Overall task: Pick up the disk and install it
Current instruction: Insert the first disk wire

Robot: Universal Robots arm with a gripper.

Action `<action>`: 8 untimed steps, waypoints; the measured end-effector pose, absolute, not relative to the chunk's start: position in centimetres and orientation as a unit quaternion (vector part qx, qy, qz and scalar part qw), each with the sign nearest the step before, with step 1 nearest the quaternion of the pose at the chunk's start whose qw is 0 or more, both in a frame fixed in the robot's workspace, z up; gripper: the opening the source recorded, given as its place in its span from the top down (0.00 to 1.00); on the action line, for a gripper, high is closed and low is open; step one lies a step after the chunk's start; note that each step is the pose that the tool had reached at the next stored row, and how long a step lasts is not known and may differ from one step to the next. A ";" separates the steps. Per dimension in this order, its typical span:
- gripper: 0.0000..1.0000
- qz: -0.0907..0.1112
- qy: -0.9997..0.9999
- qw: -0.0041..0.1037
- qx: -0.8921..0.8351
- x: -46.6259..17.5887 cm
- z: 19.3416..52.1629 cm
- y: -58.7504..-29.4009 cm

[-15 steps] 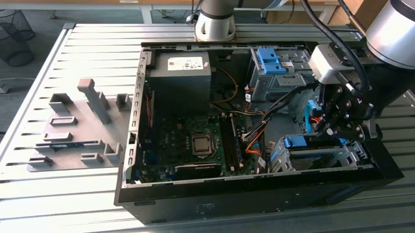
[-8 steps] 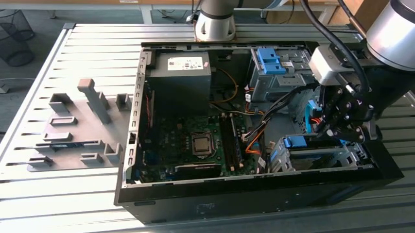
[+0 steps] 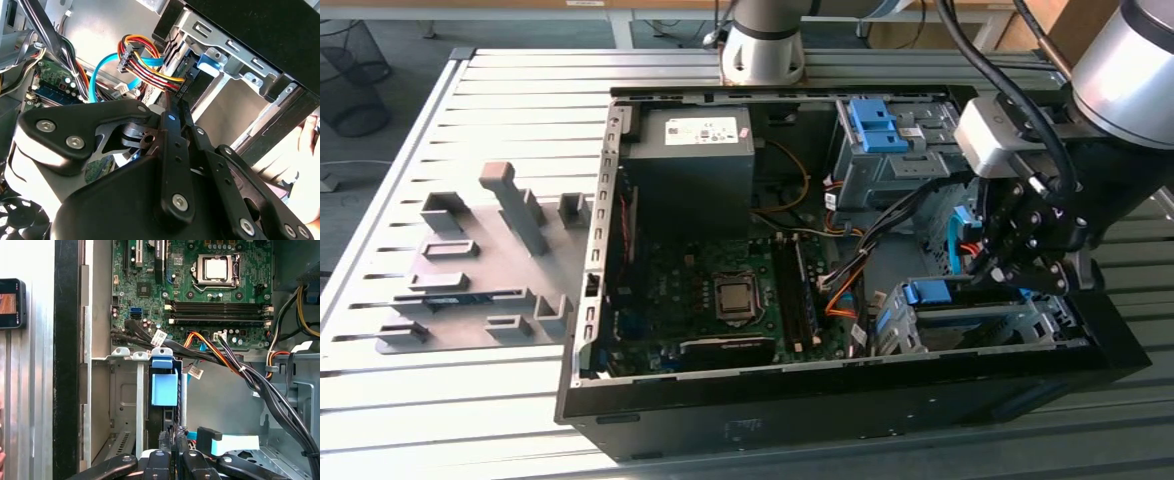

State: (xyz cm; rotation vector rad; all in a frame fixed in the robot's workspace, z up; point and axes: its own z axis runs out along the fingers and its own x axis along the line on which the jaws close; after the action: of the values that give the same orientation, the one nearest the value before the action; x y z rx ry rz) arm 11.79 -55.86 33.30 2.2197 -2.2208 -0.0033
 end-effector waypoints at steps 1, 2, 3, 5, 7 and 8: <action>0.84 -0.001 -0.708 0.001 0.707 11.8 33.3 -55.9; 0.84 -0.001 -0.708 0.001 0.707 11.8 33.2 -55.9; 0.84 -0.001 -0.708 0.001 0.706 11.8 33.1 -55.9; 0.84 -0.001 -0.708 0.001 0.706 11.8 32.9 -55.9; 0.84 -0.002 -0.708 0.001 0.706 11.8 32.9 -55.9; 0.84 -0.002 -0.708 0.001 0.706 11.8 32.9 -55.9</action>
State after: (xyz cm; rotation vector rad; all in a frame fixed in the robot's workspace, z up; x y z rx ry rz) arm 11.79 -55.86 32.91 2.2156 -2.2233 -0.0054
